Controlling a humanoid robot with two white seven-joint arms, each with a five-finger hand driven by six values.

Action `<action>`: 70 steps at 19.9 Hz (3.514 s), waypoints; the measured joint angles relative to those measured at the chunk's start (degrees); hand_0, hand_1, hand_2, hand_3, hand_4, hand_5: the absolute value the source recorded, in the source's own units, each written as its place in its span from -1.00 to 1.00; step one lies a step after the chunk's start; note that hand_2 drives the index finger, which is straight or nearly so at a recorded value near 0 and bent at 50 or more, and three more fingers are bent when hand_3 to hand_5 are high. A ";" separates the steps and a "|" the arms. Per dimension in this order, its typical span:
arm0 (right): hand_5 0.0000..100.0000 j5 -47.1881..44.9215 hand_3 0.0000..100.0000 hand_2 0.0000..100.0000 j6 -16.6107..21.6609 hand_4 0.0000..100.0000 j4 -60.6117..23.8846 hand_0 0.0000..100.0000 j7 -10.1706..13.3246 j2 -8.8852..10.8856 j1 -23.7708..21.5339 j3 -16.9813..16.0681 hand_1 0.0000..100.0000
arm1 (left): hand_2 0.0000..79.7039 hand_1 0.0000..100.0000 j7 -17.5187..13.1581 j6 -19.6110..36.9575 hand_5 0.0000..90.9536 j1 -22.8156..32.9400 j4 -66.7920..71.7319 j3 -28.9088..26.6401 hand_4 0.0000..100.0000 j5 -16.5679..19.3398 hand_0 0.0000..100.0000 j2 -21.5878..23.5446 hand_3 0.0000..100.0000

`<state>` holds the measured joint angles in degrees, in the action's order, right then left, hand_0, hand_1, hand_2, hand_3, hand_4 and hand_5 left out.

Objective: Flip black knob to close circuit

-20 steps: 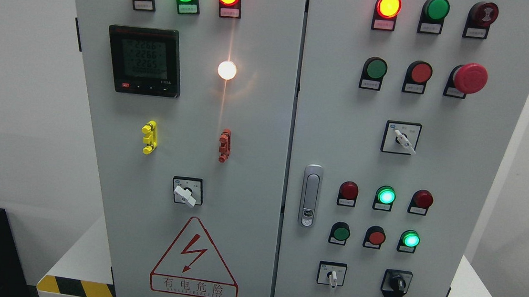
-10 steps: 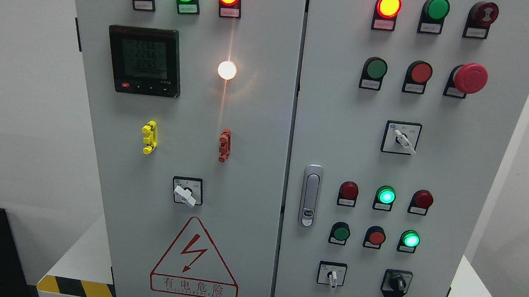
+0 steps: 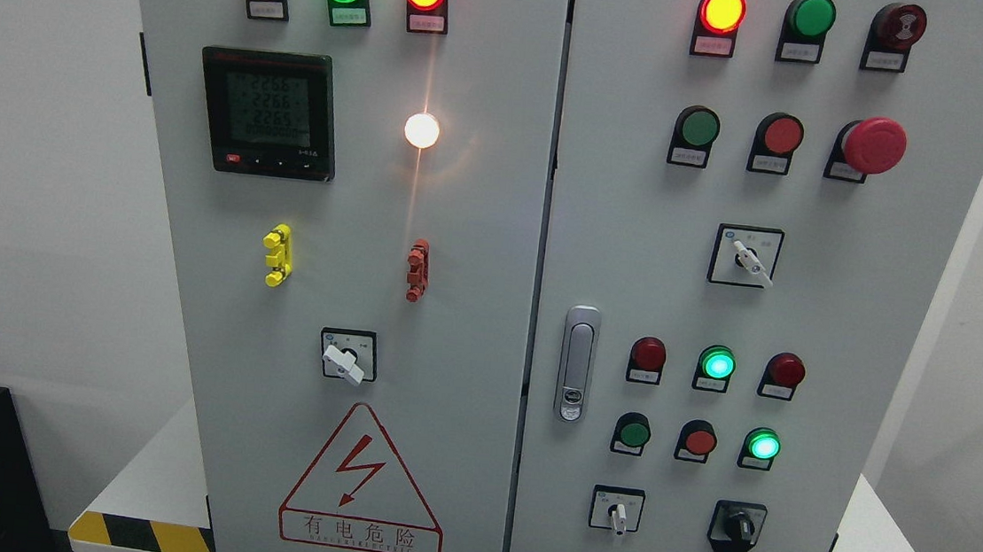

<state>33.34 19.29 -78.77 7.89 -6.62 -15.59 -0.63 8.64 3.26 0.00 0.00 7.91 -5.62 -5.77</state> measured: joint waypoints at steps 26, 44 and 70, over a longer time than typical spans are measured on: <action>1.00 32.86 1.00 0.92 -22.35 1.00 -20.28 -1.00 -1.84 -0.27 7.90 -4.60 -1.00 | -1.00 0.11 0.00 0.00 -1.00 0.00 0.00 0.00 -1.00 0.00 -0.76 0.00 -1.00; 1.00 40.35 1.00 0.88 -26.14 1.00 -18.27 -1.00 -6.69 -0.10 20.27 -7.26 -1.00 | -1.00 0.11 0.00 0.00 -1.00 0.00 0.00 0.00 -1.00 0.00 -0.76 0.00 -1.00; 1.00 44.10 1.00 0.88 -25.91 0.98 -13.48 -1.00 -10.06 -0.08 28.77 -12.62 -1.00 | -1.00 0.11 0.00 0.00 -1.00 0.00 0.00 0.00 -1.00 0.00 -0.76 0.01 -1.00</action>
<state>77.44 -6.62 -92.25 -2.17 -6.70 13.18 -13.25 8.64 3.26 0.00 0.00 7.91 -5.62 -5.76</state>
